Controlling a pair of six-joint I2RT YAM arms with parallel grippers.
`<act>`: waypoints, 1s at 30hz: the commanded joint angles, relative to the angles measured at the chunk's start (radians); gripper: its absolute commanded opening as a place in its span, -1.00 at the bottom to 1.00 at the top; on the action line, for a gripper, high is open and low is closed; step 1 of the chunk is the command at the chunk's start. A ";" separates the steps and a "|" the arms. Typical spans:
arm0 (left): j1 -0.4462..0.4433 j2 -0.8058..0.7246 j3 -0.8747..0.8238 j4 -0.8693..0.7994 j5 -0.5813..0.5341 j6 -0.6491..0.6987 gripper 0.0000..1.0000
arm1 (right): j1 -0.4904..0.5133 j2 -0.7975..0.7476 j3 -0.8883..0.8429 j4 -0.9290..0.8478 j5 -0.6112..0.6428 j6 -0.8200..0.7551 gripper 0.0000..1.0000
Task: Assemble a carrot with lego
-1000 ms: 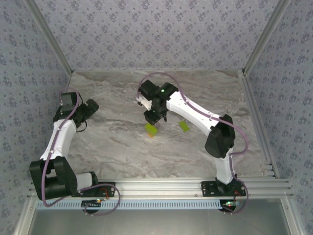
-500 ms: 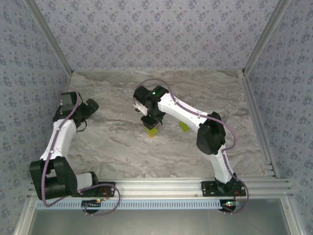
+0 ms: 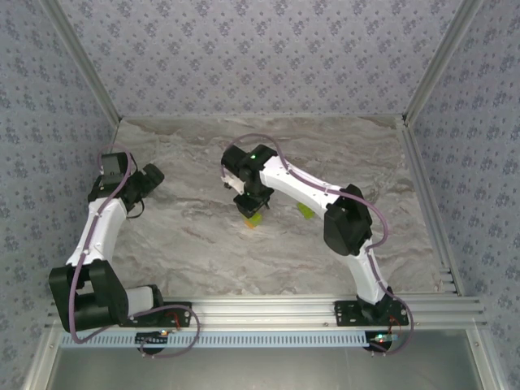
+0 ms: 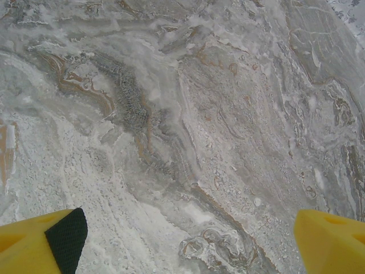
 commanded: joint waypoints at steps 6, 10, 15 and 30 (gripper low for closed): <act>0.007 -0.007 0.022 -0.012 0.002 0.000 0.90 | -0.005 0.023 -0.037 0.006 -0.026 0.016 -0.36; 0.006 -0.008 0.023 -0.012 0.002 -0.002 0.90 | -0.004 0.027 -0.041 0.012 -0.031 0.024 -0.36; 0.006 -0.008 0.023 -0.014 0.001 -0.001 0.90 | -0.001 0.037 -0.043 0.004 -0.031 0.026 -0.36; 0.007 -0.010 0.022 -0.011 0.001 -0.002 0.90 | 0.040 0.135 -0.054 -0.103 0.023 -0.006 -0.36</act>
